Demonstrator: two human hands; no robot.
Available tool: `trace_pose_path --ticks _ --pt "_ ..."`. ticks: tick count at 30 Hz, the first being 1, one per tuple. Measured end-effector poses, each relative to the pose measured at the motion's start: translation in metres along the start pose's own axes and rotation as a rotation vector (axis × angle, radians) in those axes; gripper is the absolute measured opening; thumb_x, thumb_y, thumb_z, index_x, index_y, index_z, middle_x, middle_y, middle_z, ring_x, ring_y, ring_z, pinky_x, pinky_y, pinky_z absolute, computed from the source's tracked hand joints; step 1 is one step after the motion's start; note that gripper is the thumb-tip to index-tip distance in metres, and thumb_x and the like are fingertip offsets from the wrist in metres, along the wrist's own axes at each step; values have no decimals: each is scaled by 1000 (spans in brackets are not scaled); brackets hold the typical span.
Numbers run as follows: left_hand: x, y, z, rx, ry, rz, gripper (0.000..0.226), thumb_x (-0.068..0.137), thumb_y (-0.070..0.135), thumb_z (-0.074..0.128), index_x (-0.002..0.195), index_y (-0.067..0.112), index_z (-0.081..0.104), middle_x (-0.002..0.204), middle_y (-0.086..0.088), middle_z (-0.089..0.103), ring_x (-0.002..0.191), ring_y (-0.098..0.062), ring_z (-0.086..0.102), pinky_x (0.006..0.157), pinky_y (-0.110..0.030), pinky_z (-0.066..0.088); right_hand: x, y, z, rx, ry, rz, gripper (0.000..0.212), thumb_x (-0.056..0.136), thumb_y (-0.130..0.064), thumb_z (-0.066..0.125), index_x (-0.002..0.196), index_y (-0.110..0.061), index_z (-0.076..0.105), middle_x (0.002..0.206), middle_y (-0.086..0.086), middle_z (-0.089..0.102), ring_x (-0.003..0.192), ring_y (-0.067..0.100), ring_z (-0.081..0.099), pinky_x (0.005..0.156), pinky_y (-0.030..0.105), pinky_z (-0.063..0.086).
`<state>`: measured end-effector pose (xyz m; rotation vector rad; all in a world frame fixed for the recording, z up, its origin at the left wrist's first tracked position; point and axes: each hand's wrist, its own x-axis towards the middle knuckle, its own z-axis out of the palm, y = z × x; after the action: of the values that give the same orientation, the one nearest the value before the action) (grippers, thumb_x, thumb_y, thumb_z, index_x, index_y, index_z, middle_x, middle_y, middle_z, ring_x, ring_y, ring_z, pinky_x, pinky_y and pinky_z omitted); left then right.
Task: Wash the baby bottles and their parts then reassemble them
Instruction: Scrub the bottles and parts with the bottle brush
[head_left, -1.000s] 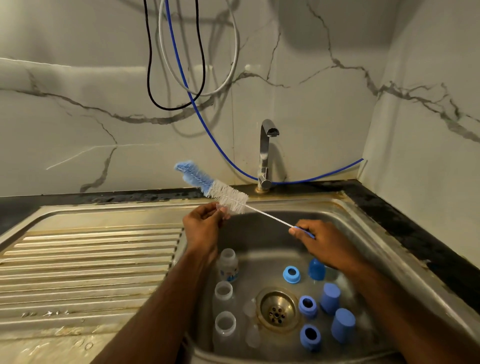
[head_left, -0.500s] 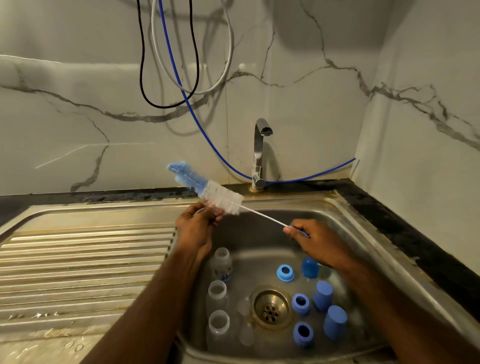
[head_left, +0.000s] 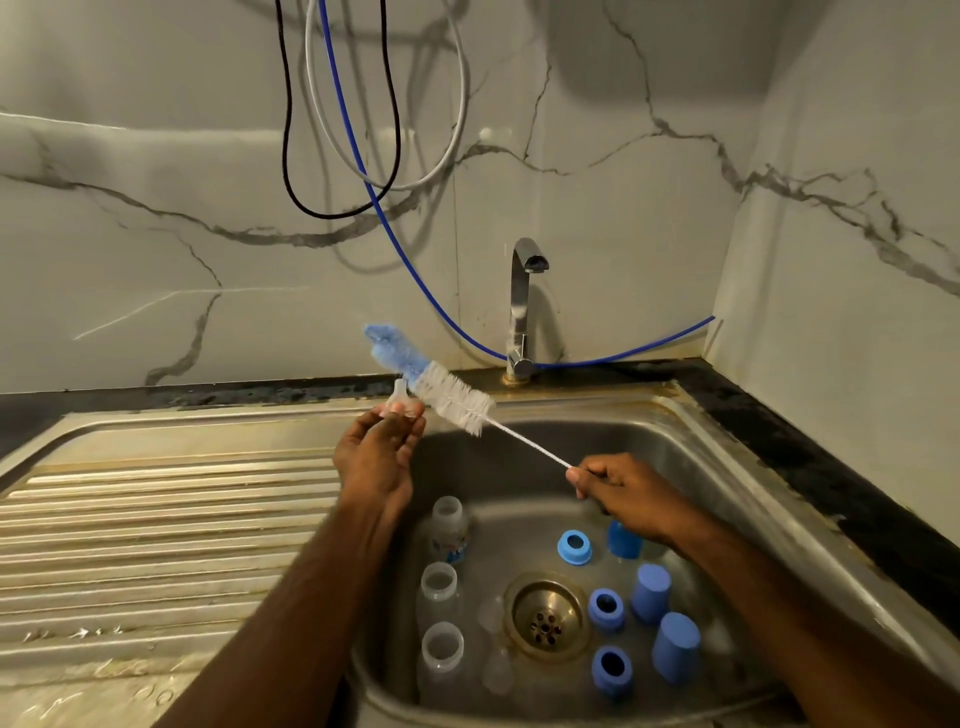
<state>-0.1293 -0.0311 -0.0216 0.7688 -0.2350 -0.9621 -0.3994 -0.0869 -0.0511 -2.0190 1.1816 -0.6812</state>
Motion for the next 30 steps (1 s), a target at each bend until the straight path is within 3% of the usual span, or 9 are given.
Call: trace_pose_path --ticks 3,9,12,15,17,20,25,30 --pt "-5 -7 1 108 -61 -4 16 93 0 63 109 4 65 104 -16 73 92 -23 75 86 -36 61 -1 -6 13 26 -29 -11 33 102 -38 54 77 -19 66 63 -1 54 62 13 49 64 31 44" --pt "-14 -29 11 354 -120 20 18 93 0 64 111 -1 65 103 -18 74 96 -30 73 91 -40 59 3 -17 28 30 148 -29 35 102 -40 52 75 -21 63 53 -10 52 50 0 46 58 25 41" --pt "-19 -37 18 317 -137 12 19 93 -1 64 112 -2 64 101 -20 74 92 -29 73 90 -40 59 5 -17 26 -13 187 -30 35 102 -42 51 76 -21 62 53 -10 51 49 -2 47 55 21 38" --pt "-12 -25 17 186 -54 -8 23 92 3 68 115 -1 65 102 -19 75 96 -27 74 90 -40 61 4 -9 12 -30 127 -5 35 102 -41 53 75 -21 63 50 -12 52 47 -2 45 57 22 38" --pt "-4 -15 7 170 -13 13 22 91 4 70 112 1 67 102 -17 75 94 -24 75 82 -34 62 2 -3 5 -37 41 21 34 101 -40 54 74 -21 64 49 -12 51 47 -1 43 58 24 39" --pt "-1 -11 -3 391 -50 100 16 89 6 70 105 8 70 96 -10 77 85 -18 76 69 -26 60 1 -4 9 -68 8 27 34 101 -41 54 75 -22 65 51 -11 52 50 -1 45 59 24 40" --pt "-7 -29 6 534 -165 131 11 91 3 69 102 5 69 90 -14 77 78 -18 75 69 -27 62 2 -16 29 -140 164 -21 33 101 -41 53 74 -25 63 59 -10 57 56 0 52 57 17 38" --pt "-7 -33 6 565 -207 109 14 91 3 68 105 3 68 86 -10 77 82 -21 75 74 -30 62 1 -19 28 -182 221 -33 33 102 -43 49 81 -22 64 69 -3 62 65 8 58 62 24 44"
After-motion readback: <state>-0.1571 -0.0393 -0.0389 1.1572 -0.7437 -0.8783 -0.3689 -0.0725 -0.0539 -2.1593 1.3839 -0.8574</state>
